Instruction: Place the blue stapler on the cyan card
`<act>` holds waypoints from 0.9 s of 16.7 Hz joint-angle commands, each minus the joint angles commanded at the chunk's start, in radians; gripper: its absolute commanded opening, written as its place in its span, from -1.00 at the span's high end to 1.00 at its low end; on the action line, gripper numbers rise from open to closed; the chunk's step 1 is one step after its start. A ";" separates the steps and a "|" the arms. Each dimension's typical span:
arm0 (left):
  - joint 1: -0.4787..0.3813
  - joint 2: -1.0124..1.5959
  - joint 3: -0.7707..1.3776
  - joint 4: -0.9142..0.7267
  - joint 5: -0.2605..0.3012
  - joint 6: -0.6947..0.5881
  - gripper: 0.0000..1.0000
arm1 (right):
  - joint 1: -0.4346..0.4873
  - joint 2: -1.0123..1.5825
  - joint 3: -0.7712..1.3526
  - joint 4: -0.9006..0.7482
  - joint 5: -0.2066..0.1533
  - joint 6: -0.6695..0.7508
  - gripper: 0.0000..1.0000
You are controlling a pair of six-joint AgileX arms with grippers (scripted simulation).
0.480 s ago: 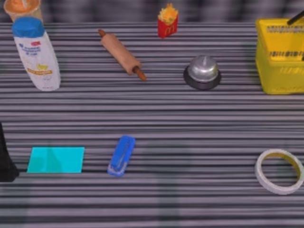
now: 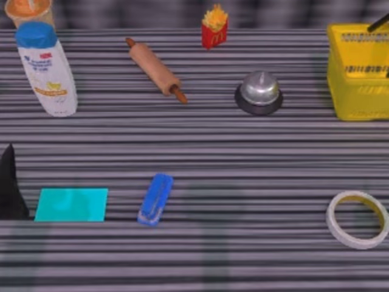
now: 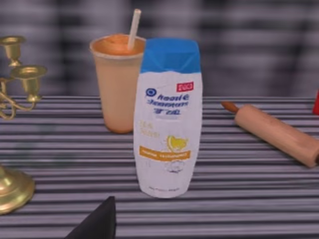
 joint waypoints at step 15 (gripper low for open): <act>-0.387 1.433 1.098 -0.825 -0.006 -0.181 -1.00 | 0.000 0.000 0.000 0.000 0.000 0.000 -1.00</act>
